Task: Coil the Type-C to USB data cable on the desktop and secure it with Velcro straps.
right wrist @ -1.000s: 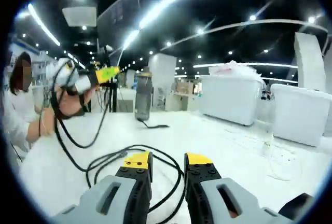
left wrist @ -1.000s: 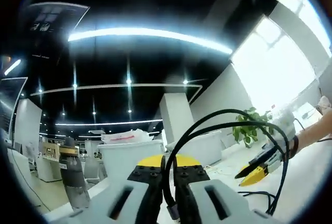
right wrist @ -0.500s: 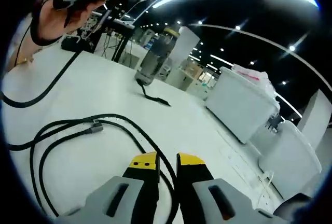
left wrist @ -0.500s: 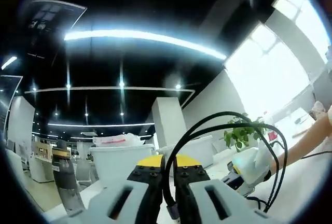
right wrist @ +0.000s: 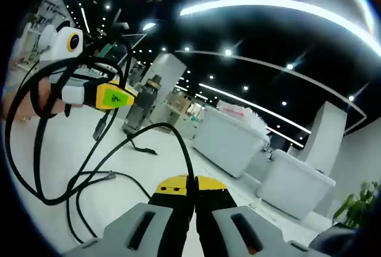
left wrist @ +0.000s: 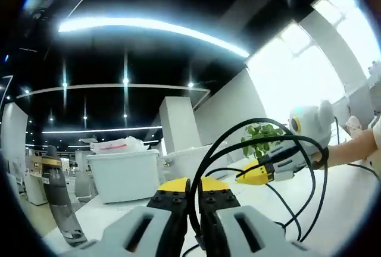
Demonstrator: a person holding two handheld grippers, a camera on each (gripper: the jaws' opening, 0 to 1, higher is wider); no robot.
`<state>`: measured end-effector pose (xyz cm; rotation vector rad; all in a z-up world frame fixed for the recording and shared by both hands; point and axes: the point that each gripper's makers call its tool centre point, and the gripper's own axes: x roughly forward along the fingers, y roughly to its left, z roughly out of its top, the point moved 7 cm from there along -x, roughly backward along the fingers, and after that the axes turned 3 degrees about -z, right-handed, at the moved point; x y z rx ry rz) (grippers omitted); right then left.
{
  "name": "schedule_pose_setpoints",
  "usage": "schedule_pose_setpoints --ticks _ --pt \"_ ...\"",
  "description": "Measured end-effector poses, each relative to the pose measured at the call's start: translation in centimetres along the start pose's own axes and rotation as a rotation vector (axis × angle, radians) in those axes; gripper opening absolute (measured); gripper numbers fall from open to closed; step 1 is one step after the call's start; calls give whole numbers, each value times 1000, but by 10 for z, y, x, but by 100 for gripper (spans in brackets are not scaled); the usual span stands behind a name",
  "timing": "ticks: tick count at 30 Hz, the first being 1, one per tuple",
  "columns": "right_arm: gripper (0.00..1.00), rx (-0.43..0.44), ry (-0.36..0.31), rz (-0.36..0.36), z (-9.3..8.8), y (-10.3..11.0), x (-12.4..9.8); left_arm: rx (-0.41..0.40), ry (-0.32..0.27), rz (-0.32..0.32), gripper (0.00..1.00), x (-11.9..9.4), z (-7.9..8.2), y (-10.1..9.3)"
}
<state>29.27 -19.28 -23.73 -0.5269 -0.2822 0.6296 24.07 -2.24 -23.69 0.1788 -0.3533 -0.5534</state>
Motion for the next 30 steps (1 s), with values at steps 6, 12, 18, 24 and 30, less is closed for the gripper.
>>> schedule_pose_setpoints --ticks 6,12,18,24,30 --pt "2 20 13 36 -1 18 -7 34 53 -15 6 5 -12 -6" --pt "2 -18 3 1 0 18 -9 0 53 -26 7 6 -16 -6" --pt "2 -42 -44 62 7 29 -12 -31 61 -26 9 7 -21 -7" --pt "2 -18 -92 151 13 33 -15 -85 35 -16 18 5 -20 -3" --pt "2 104 -125 300 14 41 -15 -20 33 -26 16 5 -17 -5"
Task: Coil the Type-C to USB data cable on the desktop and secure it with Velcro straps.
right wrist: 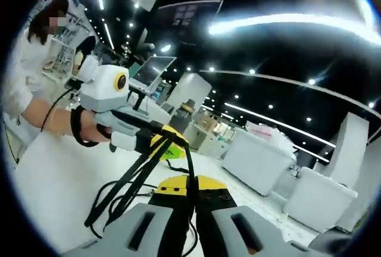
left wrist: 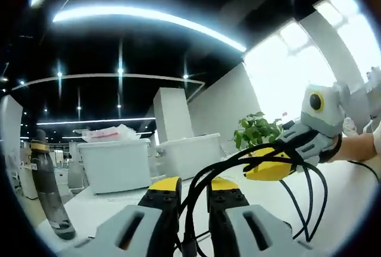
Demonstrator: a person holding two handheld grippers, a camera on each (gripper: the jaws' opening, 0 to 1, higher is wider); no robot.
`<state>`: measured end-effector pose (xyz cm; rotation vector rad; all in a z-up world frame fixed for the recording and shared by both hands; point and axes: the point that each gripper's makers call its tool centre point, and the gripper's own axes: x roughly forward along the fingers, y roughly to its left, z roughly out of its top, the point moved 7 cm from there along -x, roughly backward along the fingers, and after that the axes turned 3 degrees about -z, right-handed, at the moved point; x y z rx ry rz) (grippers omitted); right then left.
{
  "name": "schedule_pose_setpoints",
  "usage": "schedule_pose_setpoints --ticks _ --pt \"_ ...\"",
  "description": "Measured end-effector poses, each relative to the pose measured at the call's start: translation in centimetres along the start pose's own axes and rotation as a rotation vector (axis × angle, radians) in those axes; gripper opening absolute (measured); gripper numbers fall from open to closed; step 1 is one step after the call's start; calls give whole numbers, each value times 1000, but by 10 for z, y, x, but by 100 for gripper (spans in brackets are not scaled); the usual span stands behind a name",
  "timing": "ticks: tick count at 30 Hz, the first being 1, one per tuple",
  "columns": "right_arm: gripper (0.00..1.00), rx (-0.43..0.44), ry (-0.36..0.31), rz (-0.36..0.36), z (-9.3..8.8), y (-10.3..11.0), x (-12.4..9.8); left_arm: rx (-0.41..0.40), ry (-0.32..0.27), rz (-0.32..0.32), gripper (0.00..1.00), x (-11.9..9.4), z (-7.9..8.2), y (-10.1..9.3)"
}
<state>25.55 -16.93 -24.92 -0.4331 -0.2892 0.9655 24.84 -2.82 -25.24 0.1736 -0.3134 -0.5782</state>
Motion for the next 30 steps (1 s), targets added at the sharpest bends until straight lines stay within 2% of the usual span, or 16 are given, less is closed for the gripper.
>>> schedule_pose_setpoints --ticks 3,5,10,12,14,15,16,18,19,21,23,26,30 --pt "2 103 -25 70 -1 5 0 83 16 -16 11 0 1 -2" --pt "3 195 -63 83 1 4 -1 168 53 -12 6 0 0 -3" --pt "5 505 -160 171 3 -4 -7 132 49 -19 5 1 -2 -3" --pt "8 598 -199 147 3 -17 -11 148 50 -5 5 1 -1 0" --pt "8 642 -208 52 -2 -34 -15 157 41 6 5 -1 2 2" --pt "8 625 -186 -5 -8 -45 -17 156 34 12 5 -2 4 3" --pt "8 561 -158 -54 -15 -52 -18 155 26 20 5 -3 6 3" --pt "10 463 -50 -86 -36 -52 -14 149 6 29 5 -4 11 5" --pt "12 448 12 -72 -50 -46 -8 140 -10 37 5 -5 14 7" --pt "22 429 103 -34 -67 -34 1 130 -28 45 5 -8 18 9" --pt "23 372 169 -13 -82 -21 11 121 -57 56 5 -11 25 11" --pt "23 308 253 9 -96 -8 21 103 -96 62 5 -15 34 12" --pt "23 292 303 7 -106 -4 30 68 -155 72 5 -21 47 15"
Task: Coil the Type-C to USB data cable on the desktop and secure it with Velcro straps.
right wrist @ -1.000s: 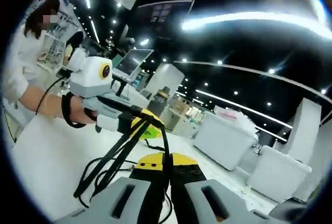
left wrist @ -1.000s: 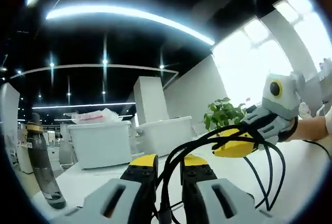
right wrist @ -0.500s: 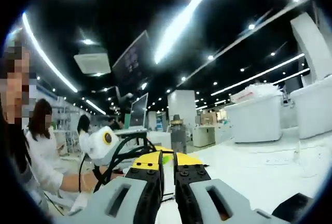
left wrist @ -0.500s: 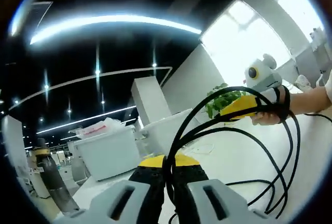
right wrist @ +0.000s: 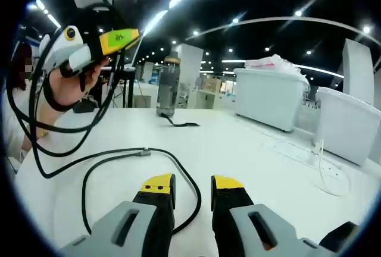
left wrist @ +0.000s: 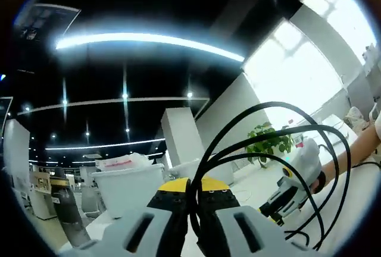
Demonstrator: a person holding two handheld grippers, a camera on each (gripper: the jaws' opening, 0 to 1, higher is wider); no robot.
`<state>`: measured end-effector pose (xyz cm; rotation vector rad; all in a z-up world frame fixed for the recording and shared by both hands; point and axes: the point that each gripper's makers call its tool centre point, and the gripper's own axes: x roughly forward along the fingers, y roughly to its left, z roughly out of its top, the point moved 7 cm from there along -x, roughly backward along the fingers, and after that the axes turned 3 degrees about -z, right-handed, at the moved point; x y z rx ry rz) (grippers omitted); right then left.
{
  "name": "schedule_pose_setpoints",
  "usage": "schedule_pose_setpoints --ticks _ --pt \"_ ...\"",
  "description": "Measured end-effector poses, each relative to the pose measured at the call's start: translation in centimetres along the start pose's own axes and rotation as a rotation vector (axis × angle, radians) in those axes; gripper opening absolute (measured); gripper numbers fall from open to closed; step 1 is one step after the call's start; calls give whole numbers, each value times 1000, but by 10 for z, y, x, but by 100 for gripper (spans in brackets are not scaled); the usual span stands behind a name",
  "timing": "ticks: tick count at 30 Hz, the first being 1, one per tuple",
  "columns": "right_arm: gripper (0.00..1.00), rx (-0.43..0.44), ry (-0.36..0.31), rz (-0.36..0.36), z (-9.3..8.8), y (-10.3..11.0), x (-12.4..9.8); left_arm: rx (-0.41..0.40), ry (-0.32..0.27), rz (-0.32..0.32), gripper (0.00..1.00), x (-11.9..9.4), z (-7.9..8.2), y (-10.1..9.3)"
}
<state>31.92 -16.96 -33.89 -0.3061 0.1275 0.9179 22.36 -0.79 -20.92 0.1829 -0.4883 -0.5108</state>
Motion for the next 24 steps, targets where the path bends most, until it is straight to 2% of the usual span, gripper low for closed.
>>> schedule_pose_setpoints --ticks 3,7,15,20,22,24 --pt "23 9 18 3 -4 -1 3 -17 -28 4 5 2 8 4" --pt "23 -8 21 17 -5 1 3 -40 -24 -17 6 15 22 9" --pt "23 -46 21 41 -5 6 7 3 -29 -74 6 38 74 13" --pt "23 -67 1 123 1 24 8 37 -45 -77 6 47 106 18" --pt "23 -94 10 148 2 32 9 61 -44 -68 6 49 114 23" --pt "23 -118 8 204 3 41 9 68 -50 -56 6 51 122 28"
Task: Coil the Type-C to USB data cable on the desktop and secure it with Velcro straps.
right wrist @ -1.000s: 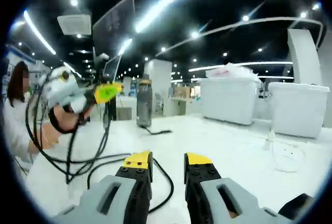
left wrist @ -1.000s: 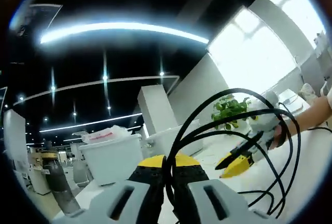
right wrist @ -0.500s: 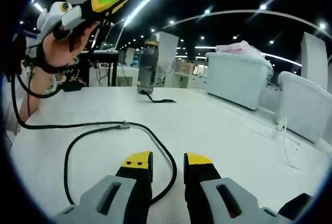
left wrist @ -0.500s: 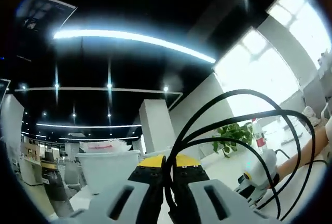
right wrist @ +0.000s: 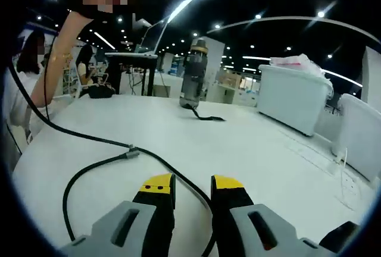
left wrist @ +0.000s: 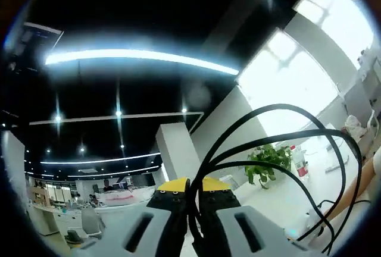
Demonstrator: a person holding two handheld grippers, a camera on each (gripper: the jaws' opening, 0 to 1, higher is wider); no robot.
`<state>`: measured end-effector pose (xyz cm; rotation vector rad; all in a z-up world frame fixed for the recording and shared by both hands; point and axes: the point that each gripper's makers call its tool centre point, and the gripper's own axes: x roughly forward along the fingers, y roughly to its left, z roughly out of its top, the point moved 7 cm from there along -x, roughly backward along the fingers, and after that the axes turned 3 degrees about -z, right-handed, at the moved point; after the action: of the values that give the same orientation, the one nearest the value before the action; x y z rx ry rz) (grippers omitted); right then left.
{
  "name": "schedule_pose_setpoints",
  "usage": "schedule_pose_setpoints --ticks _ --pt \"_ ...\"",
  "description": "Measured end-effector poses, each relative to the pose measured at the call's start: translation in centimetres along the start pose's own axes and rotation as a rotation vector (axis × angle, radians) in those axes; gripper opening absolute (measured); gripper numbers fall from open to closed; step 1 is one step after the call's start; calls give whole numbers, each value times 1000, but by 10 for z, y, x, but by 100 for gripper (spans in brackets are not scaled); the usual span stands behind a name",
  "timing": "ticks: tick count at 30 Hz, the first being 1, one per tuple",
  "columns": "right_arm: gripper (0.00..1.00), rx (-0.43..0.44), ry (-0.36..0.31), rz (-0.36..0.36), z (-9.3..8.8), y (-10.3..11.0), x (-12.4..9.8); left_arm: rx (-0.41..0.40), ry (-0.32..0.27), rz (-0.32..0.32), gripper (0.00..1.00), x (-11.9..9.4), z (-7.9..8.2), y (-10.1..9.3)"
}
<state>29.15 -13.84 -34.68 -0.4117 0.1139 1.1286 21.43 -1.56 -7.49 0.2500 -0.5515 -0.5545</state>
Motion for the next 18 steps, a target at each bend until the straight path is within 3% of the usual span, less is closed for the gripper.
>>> schedule_pose_setpoints --ticks 3,5,8,13,15,18 --pt "23 3 -23 85 7 16 0 19 0 24 6 6 14 14" --pt "23 -21 -13 101 10 23 1 25 -2 28 6 9 21 19" --pt "23 -172 10 -1 18 20 11 36 4 13 6 6 21 12" --pt "18 -162 -1 -55 27 15 24 34 20 -8 6 1 11 7" --pt "18 -271 16 -72 29 11 31 21 19 -17 6 0 9 7" --pt "18 -302 36 -78 26 11 40 -18 10 -37 6 1 7 6"
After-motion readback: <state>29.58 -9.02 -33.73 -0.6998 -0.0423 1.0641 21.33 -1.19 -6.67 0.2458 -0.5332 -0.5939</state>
